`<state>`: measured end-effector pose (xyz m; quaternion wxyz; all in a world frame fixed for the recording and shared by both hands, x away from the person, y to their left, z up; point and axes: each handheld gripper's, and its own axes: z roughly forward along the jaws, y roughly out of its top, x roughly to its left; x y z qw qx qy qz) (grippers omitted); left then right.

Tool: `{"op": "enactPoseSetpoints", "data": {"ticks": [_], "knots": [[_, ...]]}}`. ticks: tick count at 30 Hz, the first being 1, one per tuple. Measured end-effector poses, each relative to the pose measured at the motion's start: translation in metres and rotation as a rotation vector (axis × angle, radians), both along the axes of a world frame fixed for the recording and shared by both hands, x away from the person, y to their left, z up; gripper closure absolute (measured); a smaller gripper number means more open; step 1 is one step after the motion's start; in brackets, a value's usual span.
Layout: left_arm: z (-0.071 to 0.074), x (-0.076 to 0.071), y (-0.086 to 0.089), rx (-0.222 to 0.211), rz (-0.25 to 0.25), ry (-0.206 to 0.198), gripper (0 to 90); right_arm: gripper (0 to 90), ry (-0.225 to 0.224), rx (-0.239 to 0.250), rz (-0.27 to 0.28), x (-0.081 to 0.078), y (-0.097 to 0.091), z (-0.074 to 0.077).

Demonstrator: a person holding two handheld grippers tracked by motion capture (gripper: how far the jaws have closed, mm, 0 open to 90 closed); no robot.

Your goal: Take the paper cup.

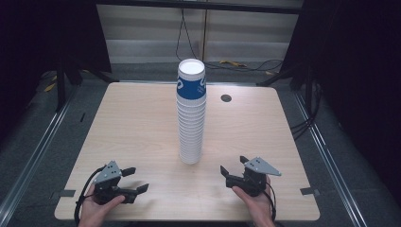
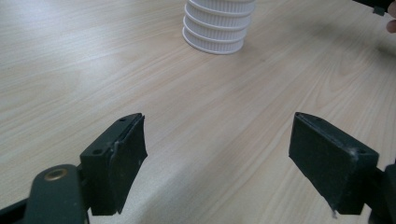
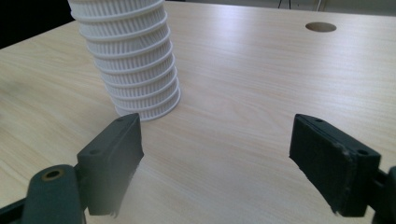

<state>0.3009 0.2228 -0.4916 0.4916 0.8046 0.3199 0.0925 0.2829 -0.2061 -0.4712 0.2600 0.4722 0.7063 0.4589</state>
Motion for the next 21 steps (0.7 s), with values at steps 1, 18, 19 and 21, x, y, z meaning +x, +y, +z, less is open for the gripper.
{"op": "enactPoseSetpoints", "data": {"ticks": [1,18,19,21], "knots": [[0.0,0.001,0.0,-0.003,0.002,0.0,18.8,17.0,0.004,0.013,0.007,0.001,0.0,0.0],[-0.001,0.005,-0.005,0.0,-0.006,0.006,18.8,21.6,-0.01,0.049,0.035,-0.001,0.001,0.01],[-0.001,0.005,-0.005,0.002,-0.006,0.005,18.8,21.6,-0.014,0.051,0.044,-0.001,0.001,0.01],[-0.001,0.005,-0.005,0.004,-0.007,0.005,18.8,21.6,-0.015,0.052,0.048,-0.001,0.002,0.011]]}}
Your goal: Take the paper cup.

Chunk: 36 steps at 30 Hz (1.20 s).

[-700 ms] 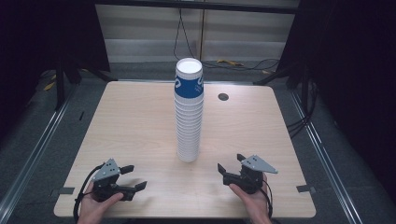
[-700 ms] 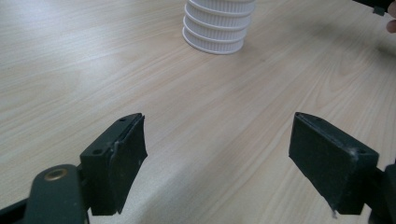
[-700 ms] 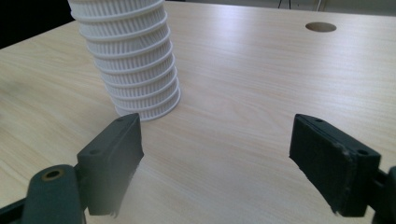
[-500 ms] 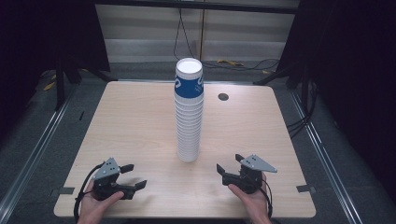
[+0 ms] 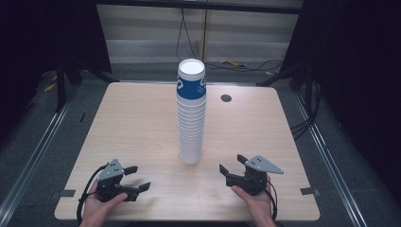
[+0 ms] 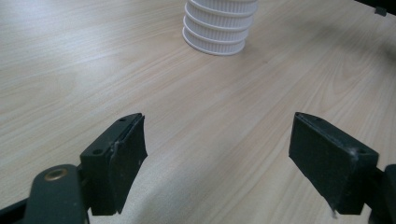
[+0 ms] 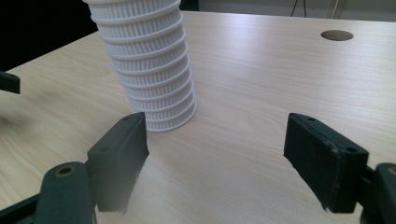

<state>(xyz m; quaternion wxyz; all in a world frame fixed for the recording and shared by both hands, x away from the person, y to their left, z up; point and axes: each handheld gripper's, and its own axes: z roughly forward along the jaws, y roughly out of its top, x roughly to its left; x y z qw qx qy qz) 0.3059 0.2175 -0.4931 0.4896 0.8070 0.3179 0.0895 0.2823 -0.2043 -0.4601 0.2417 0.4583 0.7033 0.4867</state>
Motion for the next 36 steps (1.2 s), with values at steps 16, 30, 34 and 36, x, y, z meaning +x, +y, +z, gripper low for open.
{"op": "enactPoseSetpoints", "data": {"ticks": [16,30,34,36], "knots": [[0.0,-0.001,-0.003,0.005,-0.018,0.003,18.8,22.9,-0.014,-0.032,0.121,-0.003,0.019,0.021],[0.002,-0.006,-0.006,0.007,-0.034,-0.009,18.8,23.2,-0.026,0.008,0.182,0.003,0.025,0.05],[0.002,-0.004,-0.005,0.007,-0.031,-0.008,18.8,23.3,-0.045,0.008,0.19,0.006,0.023,0.057],[0.002,-0.004,-0.005,0.008,-0.027,-0.008,18.8,23.5,-0.048,0.011,0.191,0.007,0.023,0.059]]}}
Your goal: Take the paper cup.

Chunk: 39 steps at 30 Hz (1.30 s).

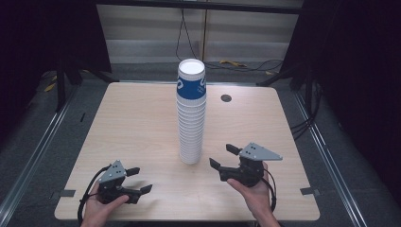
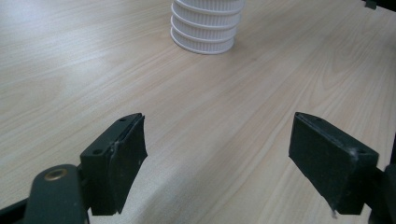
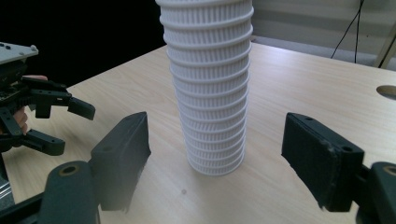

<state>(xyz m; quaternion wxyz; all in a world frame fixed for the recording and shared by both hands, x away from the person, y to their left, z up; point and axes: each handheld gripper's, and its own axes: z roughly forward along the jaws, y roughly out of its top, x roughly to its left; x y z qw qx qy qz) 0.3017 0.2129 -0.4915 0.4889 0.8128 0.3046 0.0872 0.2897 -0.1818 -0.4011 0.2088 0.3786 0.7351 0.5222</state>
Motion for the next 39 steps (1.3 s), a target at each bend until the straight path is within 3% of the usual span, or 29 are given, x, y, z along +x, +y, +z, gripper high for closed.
{"op": "enactPoseSetpoints", "data": {"ticks": [5,16,39], "knots": [[0.001,-0.001,0.001,-0.001,0.002,0.003,18.8,23.9,-0.025,0.016,0.034,0.007,0.0,0.012],[0.0,0.0,0.002,-0.006,-0.003,0.006,18.8,20.3,-0.041,0.042,0.052,0.017,0.004,0.027],[0.001,-0.001,0.001,-0.015,-0.025,0.007,18.7,13.5,-0.095,0.076,0.138,0.037,0.018,0.079]]}}
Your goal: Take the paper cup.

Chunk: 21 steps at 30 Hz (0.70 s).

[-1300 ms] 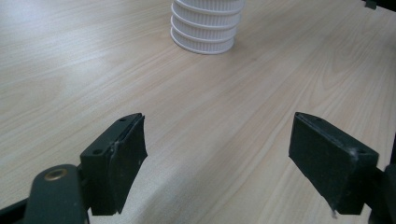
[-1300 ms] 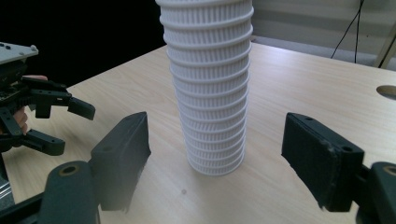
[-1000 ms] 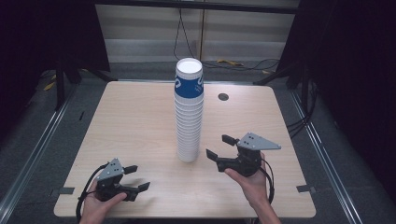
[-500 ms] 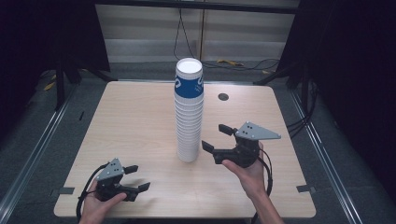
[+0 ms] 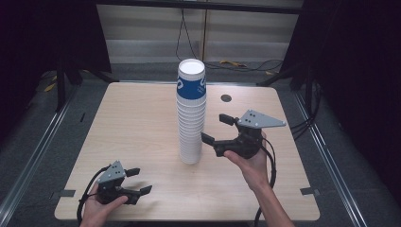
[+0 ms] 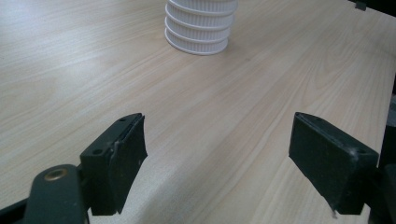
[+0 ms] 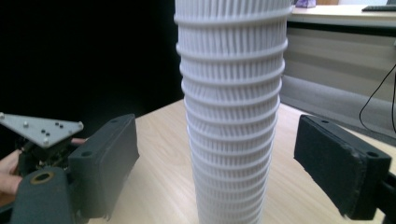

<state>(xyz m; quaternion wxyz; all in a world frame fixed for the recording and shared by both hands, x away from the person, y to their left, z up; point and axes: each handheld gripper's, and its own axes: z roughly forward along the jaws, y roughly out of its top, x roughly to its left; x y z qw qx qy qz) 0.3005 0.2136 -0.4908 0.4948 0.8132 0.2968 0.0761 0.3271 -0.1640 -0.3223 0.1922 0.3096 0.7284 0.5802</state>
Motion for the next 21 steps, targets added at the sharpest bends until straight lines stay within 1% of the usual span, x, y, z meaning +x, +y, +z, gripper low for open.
{"op": "enactPoseSetpoints", "data": {"ticks": [2,3,4,7,10,11,13,14,18,21], "knots": [[0.0,0.0,0.0,0.0,-0.001,0.0,18.7,13.8,-0.007,0.0,0.006,0.002,0.001,0.005],[0.0,0.0,0.0,0.0,-0.001,0.0,18.8,13.8,-0.007,0.0,0.006,0.002,0.001,0.005],[0.0,0.0,0.0,0.0,-0.002,0.001,18.8,13.9,-0.011,0.0,0.012,0.004,0.004,0.01],[0.0,0.001,0.001,0.002,0.005,-0.001,18.7,14.3,-0.023,-0.005,0.017,0.006,0.007,0.017],[0.0,0.001,0.001,0.001,0.005,0.002,18.7,14.3,-0.032,-0.001,0.02,0.008,0.009,0.021],[-0.001,0.001,0.001,0.001,0.006,0.003,18.8,14.4,-0.037,0.004,0.026,0.01,0.01,0.025],[-0.001,0.0,0.001,0.001,0.006,0.003,18.7,14.7,-0.037,0.007,0.029,0.011,0.011,0.026],[0.0,0.0,0.001,0.001,0.004,0.002,18.7,14.2,-0.038,0.012,0.048,0.013,0.012,0.029],[-0.001,0.0,0.0,-0.001,0.003,0.007,18.7,14.1,-0.051,0.015,0.053,0.015,0.013,0.036],[-0.001,0.001,0.001,0.005,0.0,0.001,18.7,13.9,-0.058,0.017,0.051,0.017,0.014,0.041]]}}
